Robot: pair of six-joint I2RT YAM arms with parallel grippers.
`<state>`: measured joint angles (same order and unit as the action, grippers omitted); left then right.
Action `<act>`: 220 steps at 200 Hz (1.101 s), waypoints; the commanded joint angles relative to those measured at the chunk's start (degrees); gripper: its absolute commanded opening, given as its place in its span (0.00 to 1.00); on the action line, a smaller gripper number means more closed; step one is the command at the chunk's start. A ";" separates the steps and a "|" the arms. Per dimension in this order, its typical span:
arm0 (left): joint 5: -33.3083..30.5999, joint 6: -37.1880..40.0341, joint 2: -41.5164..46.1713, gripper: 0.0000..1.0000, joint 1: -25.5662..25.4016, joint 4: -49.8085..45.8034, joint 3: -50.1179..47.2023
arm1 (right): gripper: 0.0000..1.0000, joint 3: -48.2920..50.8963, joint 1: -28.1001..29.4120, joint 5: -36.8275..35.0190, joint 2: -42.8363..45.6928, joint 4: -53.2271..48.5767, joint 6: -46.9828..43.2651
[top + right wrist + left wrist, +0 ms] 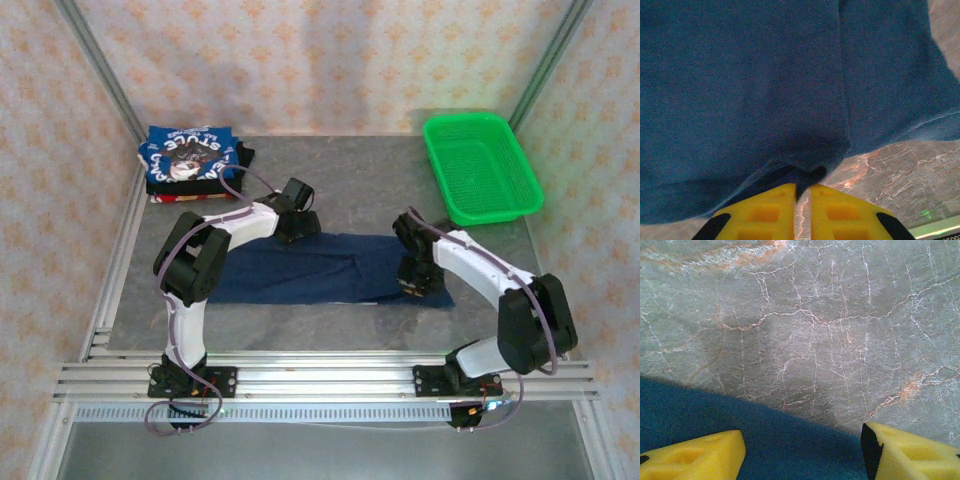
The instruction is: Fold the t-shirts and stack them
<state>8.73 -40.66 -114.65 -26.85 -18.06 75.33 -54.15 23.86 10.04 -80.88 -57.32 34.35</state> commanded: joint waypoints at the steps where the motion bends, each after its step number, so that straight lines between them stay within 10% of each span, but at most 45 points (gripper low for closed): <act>1: 1.55 -0.58 -1.57 0.66 0.49 -2.18 -3.23 | 0.16 -5.81 0.27 -1.30 1.83 1.19 1.21; 53: 1.47 0.06 -0.66 0.66 0.63 -2.46 -3.84 | 0.23 -9.88 0.31 2.22 -12.04 7.35 1.71; 127: 2.68 0.44 2.41 0.65 1.39 -3.44 -2.95 | 0.22 1.91 -1.43 -3.47 -0.32 5.35 5.55; 220: -6.39 5.76 8.65 0.66 8.21 -13.93 -8.17 | 0.27 -4.73 -2.56 -5.32 -17.44 11.84 7.59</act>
<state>7.75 -37.45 -105.54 -20.14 -27.94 70.98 -57.34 21.32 8.60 -95.07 -46.59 40.34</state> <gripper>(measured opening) 0.662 0.266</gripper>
